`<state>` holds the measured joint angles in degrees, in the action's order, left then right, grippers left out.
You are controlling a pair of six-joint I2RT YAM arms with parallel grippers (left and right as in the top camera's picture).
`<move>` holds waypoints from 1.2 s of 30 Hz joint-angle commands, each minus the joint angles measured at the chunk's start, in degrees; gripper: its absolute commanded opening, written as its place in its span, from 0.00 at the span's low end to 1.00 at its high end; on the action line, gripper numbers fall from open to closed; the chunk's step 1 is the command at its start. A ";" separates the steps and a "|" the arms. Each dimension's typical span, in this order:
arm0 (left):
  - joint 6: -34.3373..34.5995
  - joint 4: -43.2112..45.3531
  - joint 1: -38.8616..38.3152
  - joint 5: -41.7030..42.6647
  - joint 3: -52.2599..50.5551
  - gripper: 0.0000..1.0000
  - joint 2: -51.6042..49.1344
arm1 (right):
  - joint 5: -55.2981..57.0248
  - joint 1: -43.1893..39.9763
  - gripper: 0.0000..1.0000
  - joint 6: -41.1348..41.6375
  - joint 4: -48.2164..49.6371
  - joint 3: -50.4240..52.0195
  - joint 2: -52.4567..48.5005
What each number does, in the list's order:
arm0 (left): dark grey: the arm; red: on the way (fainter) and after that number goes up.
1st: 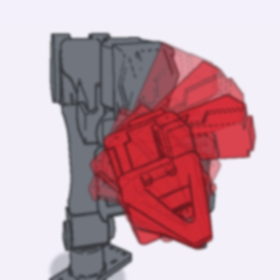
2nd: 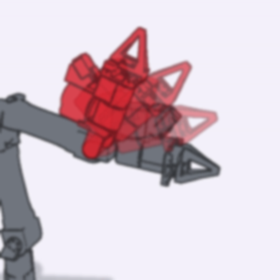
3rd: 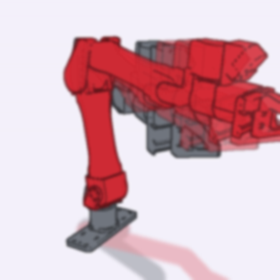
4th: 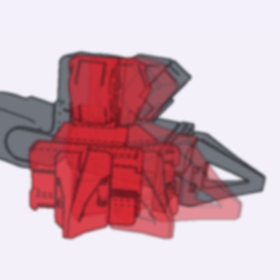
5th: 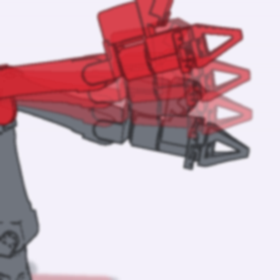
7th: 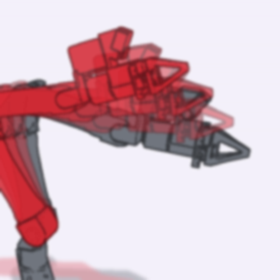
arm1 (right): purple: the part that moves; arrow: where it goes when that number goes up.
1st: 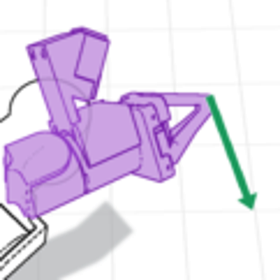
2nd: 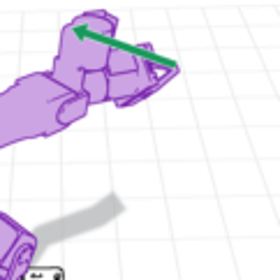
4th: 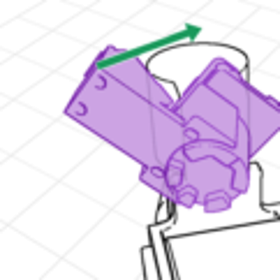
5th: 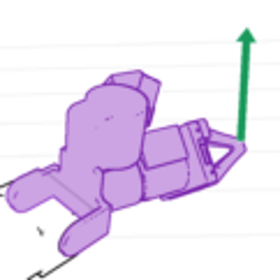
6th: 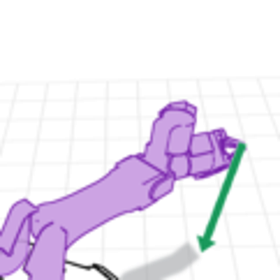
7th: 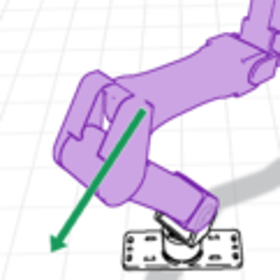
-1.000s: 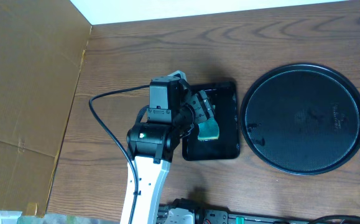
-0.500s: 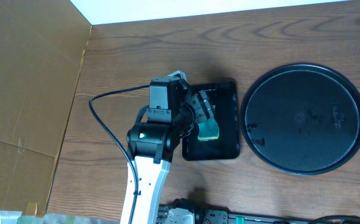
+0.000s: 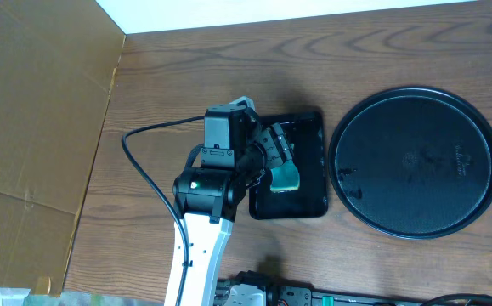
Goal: Clean dirty plates on tray and stack at the side
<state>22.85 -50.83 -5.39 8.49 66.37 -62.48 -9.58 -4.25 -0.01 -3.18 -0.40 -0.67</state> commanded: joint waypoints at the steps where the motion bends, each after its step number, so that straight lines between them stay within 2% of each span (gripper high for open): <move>1: -0.09 -0.11 0.24 -0.11 1.25 0.80 -0.04 | 0.33 0.33 0.99 1.03 -0.26 0.09 0.39; 7: -0.11 -1.09 0.24 -0.13 1.20 0.80 4.72 | 0.33 0.33 0.99 1.03 -0.26 0.09 0.39; 12: -1.95 0.46 0.24 -4.33 0.09 0.80 12.87 | 0.33 0.33 0.99 1.05 -0.26 0.09 0.39; 19: -9.75 18.08 1.07 -4.85 -13.27 0.80 27.32 | 0.33 0.33 0.99 1.03 -0.26 0.09 0.39; 29: -9.73 39.91 2.97 -4.59 -40.39 0.80 46.77 | 0.33 0.33 0.99 1.03 -0.26 0.11 0.39; 36: -9.73 49.40 2.97 -4.66 -54.58 0.80 57.59 | 0.33 0.33 0.99 1.03 -0.26 0.09 0.39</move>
<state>14.09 -3.49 -2.72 4.29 15.40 -8.29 -9.37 -4.25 0.01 -3.22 -0.40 -0.67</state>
